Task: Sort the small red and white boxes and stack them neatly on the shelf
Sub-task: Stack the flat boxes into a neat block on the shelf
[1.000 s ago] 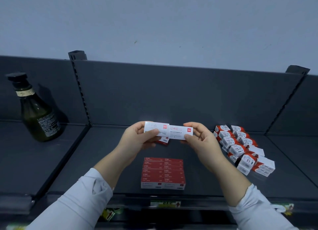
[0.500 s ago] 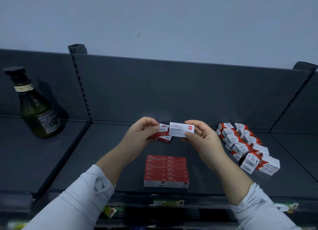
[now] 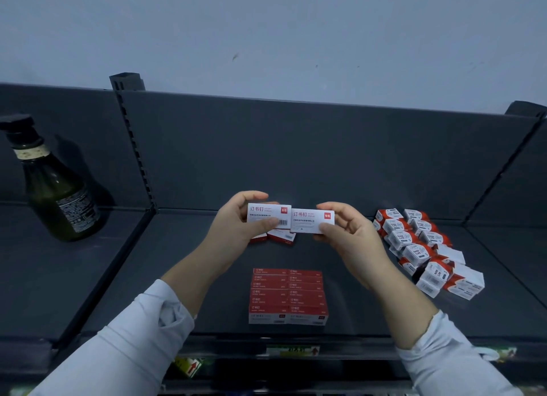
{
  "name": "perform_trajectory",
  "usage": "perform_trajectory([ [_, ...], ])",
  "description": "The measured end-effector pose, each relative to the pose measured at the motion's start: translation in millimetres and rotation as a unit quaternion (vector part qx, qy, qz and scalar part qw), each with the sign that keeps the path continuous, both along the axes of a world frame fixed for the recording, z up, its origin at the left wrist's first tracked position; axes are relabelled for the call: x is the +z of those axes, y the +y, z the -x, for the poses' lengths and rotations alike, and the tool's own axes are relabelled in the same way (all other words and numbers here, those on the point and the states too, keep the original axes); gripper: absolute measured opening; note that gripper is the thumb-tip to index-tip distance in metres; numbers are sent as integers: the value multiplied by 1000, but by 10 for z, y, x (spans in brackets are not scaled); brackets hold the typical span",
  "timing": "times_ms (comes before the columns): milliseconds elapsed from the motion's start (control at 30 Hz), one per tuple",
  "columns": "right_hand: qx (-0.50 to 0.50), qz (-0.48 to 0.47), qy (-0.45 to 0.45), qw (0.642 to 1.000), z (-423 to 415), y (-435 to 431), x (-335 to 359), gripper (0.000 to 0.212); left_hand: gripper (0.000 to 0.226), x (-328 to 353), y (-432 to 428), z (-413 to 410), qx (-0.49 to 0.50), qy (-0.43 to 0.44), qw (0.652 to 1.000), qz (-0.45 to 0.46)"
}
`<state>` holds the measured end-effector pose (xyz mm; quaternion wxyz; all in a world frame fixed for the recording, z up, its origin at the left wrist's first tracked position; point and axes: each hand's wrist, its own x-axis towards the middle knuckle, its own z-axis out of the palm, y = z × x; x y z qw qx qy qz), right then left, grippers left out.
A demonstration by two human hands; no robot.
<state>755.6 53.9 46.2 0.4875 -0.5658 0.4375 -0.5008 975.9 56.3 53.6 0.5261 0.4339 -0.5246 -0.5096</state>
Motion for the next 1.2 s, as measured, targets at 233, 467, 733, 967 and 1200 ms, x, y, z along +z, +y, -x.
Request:
perform_trajectory([
  [233, -16, -9, 33, 999, -19, -50, -80, 22, 38, -73, -52, 0, 4, -53, 999, -13],
  [467, -24, -8, 53, 998, -13, -96, -172, 22, 33, -199, -135, 4, -4, -96, 995, -29],
  [733, -16, -33, 62, 997, 2, -208, -273, 22, 32, -324, -259, 37, -13, -93, 995, -45],
  [967, -3, -13, 209, 978, -25, -292, -485, 29, 26, -538, -363, 122, -16, -157, 985, -69],
  [1200, 11, -44, 306, 951, -23, -434, -848, 24, 19, -819, -430, 93, -71, -188, 969, -144],
])
